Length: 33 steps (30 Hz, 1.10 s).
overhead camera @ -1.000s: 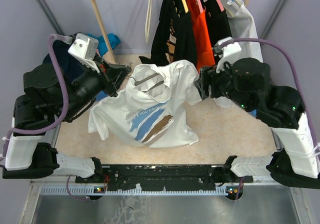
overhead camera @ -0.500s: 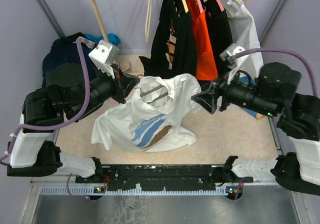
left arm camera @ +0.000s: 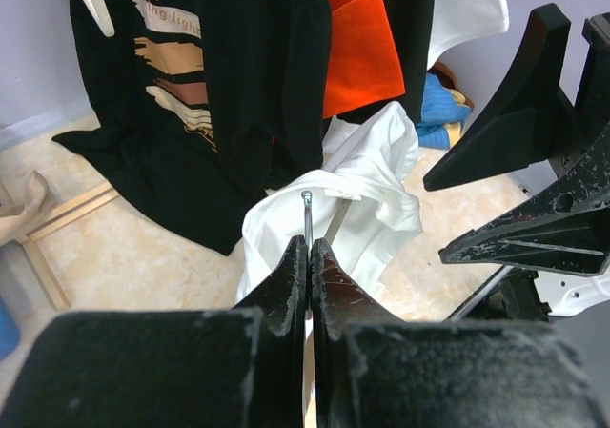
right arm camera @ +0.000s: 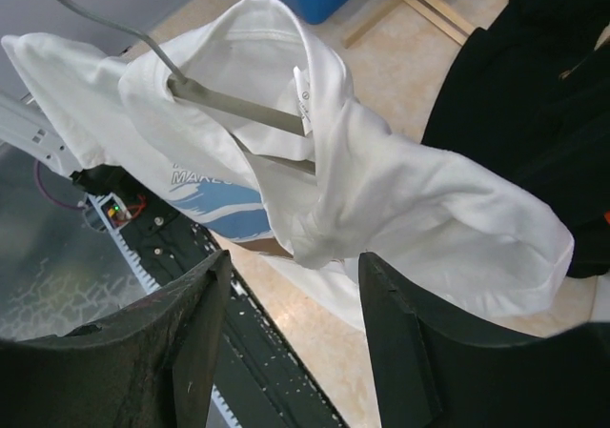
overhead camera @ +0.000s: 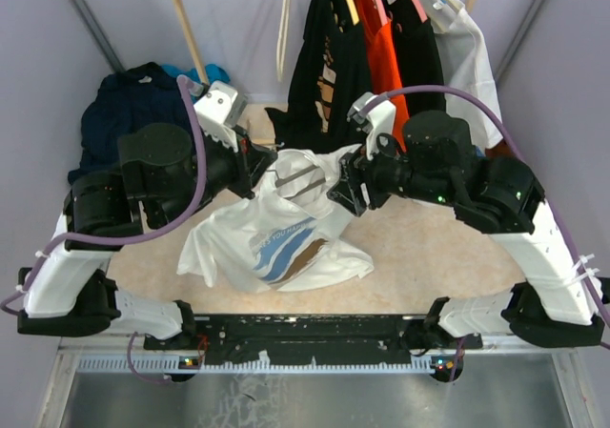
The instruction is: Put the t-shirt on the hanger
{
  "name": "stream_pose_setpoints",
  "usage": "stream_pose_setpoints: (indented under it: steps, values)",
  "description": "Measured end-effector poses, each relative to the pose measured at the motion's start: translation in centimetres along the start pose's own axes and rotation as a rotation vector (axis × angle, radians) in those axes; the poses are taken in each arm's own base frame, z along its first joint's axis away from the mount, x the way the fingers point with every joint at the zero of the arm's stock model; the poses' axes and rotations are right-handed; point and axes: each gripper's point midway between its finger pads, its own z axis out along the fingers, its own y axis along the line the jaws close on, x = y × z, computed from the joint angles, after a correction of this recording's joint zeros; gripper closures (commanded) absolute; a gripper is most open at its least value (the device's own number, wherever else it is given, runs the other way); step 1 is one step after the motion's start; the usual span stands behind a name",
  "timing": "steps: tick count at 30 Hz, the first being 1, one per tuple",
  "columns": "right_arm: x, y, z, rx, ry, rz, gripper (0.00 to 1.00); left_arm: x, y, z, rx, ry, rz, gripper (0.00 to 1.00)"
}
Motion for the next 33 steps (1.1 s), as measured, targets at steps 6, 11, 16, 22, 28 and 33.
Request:
stream_pose_setpoints:
  steps: [6, 11, 16, 22, 28, 33]
  values:
    - [0.1, -1.0, 0.6, 0.063, 0.006, 0.000, 0.53, 0.2, -0.3, 0.5, -0.001, 0.003, 0.002, 1.00]
    - [0.5, -1.3, 2.0, 0.088, 0.035, -0.005, 0.72, 0.1, -0.3, 0.5, 0.001, -0.002, -0.001, 1.00]
    - [0.8, -1.5, 3.1, 0.103, 0.062, -0.007, 1.00, 0.0, -0.6, 0.6, 0.017, -0.005, -0.005, 1.00]
    - [-2.8, -1.0, 2.0, 0.095, -0.029, 0.004, 1.00, 0.1, -1.1, 0.5, 0.044, 0.002, -0.005, 1.00]
    - [-7.2, -0.9, -0.9, 0.098, -0.178, 0.010, 1.00, 0.1, -1.8, 0.5, 0.082, 0.005, -0.010, 1.00]
    - [-7.1, -1.1, -0.2, 0.112, -0.162, 0.006, 1.00, 0.1, -2.0, 0.5, 0.095, 0.008, -0.010, 1.00]
